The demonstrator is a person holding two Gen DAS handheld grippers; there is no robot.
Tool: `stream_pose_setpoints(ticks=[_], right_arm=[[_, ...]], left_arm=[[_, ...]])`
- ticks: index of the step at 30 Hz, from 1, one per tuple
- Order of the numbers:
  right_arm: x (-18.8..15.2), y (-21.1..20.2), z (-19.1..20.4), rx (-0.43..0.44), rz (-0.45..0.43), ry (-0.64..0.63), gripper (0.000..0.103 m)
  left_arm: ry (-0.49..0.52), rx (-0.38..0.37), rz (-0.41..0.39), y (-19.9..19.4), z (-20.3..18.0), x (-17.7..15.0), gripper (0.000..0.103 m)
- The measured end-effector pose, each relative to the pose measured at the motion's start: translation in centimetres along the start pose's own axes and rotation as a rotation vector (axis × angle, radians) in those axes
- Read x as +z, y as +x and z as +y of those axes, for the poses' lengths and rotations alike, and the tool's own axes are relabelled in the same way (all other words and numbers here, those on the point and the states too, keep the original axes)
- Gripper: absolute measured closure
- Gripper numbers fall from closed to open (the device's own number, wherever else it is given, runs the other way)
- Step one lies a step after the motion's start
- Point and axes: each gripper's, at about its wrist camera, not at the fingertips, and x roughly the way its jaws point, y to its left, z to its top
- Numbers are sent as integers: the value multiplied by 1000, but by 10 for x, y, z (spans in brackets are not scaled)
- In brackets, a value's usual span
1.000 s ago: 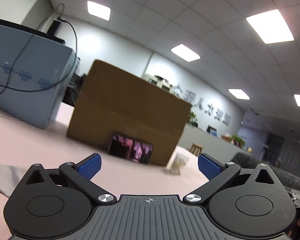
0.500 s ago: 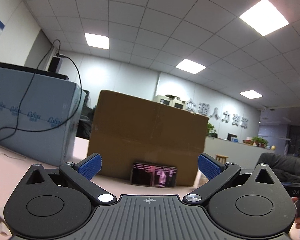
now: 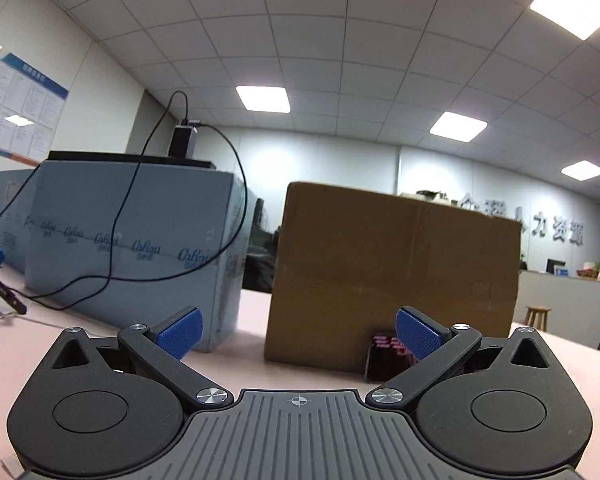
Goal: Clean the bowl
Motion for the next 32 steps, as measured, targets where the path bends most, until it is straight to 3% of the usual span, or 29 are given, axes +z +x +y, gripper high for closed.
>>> stream_pose_setpoints(ticks=[2, 4, 32], right_arm=[[-1, 0, 5, -15, -4, -28, 0], [-1, 0, 9, -28, -9, -50, 0], [1, 11, 16, -44, 73, -62, 0]], left_arm=[[70, 3, 28, 1, -9, -6, 0], [87, -40, 52, 5, -12, -6, 0], [22, -82, 98, 15, -2, -9, 0]])
